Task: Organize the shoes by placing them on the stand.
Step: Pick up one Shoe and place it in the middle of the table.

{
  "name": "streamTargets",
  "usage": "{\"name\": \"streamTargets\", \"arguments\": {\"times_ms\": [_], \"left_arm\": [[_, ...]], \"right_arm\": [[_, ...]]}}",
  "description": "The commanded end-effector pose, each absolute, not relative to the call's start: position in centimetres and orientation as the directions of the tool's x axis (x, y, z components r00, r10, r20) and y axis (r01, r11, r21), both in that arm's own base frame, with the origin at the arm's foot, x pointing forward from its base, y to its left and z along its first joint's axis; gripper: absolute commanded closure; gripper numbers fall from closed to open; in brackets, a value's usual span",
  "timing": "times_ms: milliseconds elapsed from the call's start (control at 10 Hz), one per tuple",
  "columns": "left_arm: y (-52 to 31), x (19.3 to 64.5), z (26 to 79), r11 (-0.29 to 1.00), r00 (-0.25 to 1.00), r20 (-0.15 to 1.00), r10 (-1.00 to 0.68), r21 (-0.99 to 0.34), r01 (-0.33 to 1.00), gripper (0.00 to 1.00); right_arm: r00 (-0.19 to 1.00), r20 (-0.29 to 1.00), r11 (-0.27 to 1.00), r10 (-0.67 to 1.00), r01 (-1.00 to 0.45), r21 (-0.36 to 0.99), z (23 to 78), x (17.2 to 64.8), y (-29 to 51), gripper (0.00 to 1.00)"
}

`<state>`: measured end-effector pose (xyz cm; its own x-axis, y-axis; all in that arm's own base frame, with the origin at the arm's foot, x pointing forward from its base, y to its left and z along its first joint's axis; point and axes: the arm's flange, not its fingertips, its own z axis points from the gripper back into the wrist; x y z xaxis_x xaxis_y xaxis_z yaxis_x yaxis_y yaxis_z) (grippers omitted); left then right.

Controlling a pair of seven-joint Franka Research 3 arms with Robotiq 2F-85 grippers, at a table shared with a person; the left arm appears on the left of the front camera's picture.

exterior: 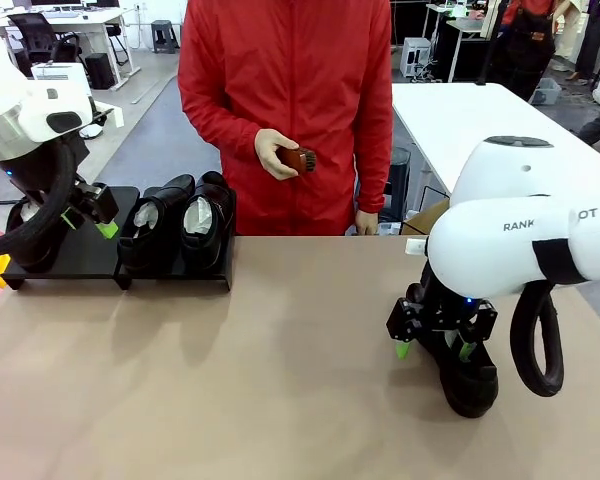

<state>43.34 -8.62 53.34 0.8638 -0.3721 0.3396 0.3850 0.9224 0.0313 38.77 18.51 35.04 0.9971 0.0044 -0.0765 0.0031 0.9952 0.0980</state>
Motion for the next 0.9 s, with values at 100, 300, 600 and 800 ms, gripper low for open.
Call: {"name": "streamTargets", "arguments": {"times_ms": [100,300,600,800], "left_arm": [[-8.32,43.23,53.21,0.917,0.859,0.338,-0.384,0.035,0.396,0.39],[-8.32,43.23,53.21,0.917,0.859,0.338,-0.384,0.035,0.396,0.39],[-8.32,43.23,53.21,0.917,0.859,0.338,-0.384,0.035,0.396,0.39],[-8.32,43.23,53.21,0.917,0.859,0.338,-0.384,0.035,0.396,0.39]], "right_arm": [[0.996,-0.079,0.993,0.044,-0.034,0.115,33.84,39.42,18.64,0.05],[0.996,-0.065,0.993,0.059,-0.052,0.107,33.67,39.34,18.56,0.38],[0.999,-0.031,0.999,0.027,-0.026,0.029,33.69,39.60,18.32,0.97],[0.999,-0.030,0.998,-0.012,0.010,-0.056,33.22,39.94,18.09,1.00]]}}
